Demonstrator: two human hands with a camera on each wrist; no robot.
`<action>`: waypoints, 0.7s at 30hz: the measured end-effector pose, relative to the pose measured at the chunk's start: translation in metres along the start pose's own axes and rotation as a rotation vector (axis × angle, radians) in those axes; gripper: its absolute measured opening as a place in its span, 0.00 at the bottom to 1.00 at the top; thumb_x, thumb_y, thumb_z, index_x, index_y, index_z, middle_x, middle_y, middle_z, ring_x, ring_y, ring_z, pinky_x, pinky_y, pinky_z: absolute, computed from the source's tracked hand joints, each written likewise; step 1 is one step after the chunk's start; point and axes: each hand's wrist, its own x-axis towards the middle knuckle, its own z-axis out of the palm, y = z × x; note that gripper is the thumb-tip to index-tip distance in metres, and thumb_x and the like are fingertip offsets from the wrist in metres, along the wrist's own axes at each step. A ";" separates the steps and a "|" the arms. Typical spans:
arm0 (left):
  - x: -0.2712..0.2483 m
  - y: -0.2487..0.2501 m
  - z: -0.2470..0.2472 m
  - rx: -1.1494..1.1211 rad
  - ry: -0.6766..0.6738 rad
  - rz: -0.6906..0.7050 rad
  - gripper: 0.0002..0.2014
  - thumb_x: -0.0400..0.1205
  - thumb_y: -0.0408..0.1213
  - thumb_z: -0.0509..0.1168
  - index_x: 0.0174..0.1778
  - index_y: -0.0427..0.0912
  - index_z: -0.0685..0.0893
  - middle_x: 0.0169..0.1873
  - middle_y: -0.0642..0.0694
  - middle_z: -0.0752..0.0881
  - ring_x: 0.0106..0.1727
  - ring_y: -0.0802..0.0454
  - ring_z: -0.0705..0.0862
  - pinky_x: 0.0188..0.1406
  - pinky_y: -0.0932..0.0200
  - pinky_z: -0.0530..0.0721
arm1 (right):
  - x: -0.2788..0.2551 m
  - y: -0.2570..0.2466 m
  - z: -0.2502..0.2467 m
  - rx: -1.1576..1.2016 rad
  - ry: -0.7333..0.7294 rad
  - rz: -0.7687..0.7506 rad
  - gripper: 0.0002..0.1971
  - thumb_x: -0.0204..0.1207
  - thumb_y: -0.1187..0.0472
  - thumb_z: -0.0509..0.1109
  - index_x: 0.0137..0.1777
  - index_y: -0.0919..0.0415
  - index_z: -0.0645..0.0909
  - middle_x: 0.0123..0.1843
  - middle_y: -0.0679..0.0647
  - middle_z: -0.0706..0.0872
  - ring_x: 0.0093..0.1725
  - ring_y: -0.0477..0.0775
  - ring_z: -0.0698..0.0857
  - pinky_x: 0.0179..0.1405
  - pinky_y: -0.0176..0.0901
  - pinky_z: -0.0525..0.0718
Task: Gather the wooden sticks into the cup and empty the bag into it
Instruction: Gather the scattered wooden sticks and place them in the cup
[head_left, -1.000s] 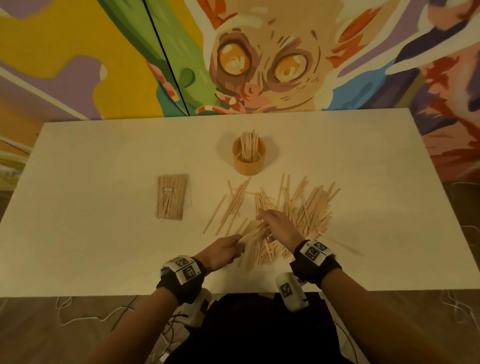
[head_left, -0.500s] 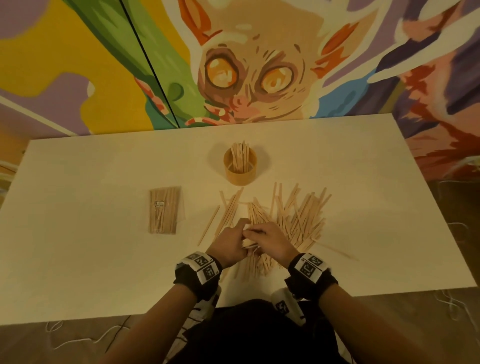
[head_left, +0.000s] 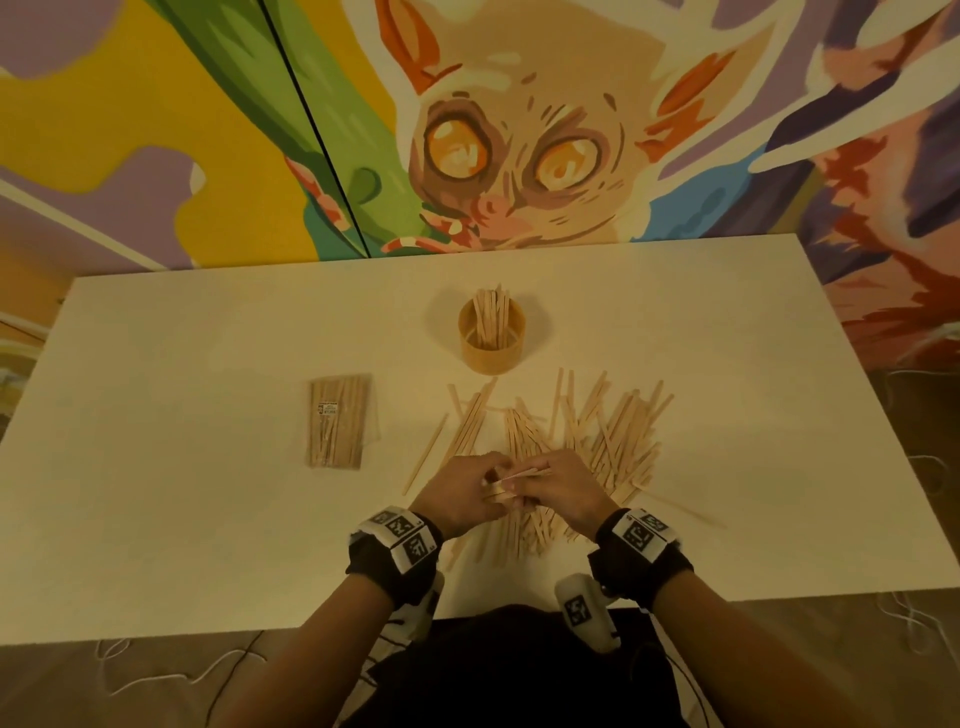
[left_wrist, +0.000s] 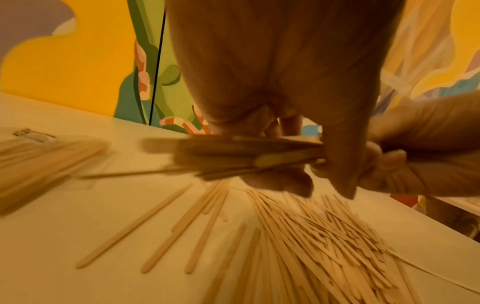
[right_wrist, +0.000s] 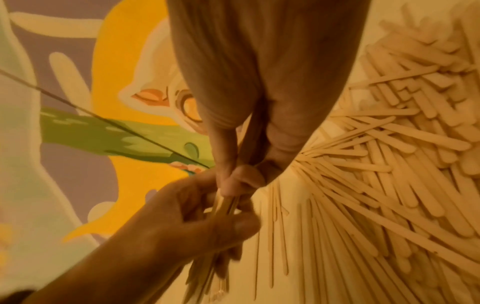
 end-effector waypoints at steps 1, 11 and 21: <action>-0.003 -0.002 -0.005 0.015 -0.005 -0.030 0.20 0.74 0.43 0.76 0.61 0.49 0.83 0.44 0.56 0.83 0.38 0.62 0.79 0.40 0.69 0.73 | -0.001 0.001 -0.004 0.029 0.010 0.012 0.07 0.72 0.69 0.78 0.49 0.71 0.91 0.33 0.67 0.88 0.30 0.55 0.84 0.31 0.39 0.83; -0.035 -0.017 -0.030 -0.677 0.172 -0.284 0.13 0.83 0.47 0.66 0.53 0.43 0.89 0.42 0.46 0.91 0.37 0.40 0.90 0.22 0.58 0.82 | -0.007 -0.002 -0.015 0.335 -0.009 0.124 0.11 0.75 0.73 0.73 0.55 0.78 0.86 0.35 0.64 0.84 0.33 0.54 0.81 0.33 0.37 0.83; -0.017 -0.008 -0.011 -0.853 0.380 -0.274 0.10 0.76 0.37 0.75 0.35 0.32 0.90 0.23 0.40 0.83 0.17 0.46 0.80 0.18 0.61 0.78 | 0.002 -0.011 0.014 0.251 0.080 0.117 0.20 0.82 0.52 0.68 0.51 0.73 0.87 0.40 0.67 0.89 0.28 0.56 0.84 0.25 0.41 0.80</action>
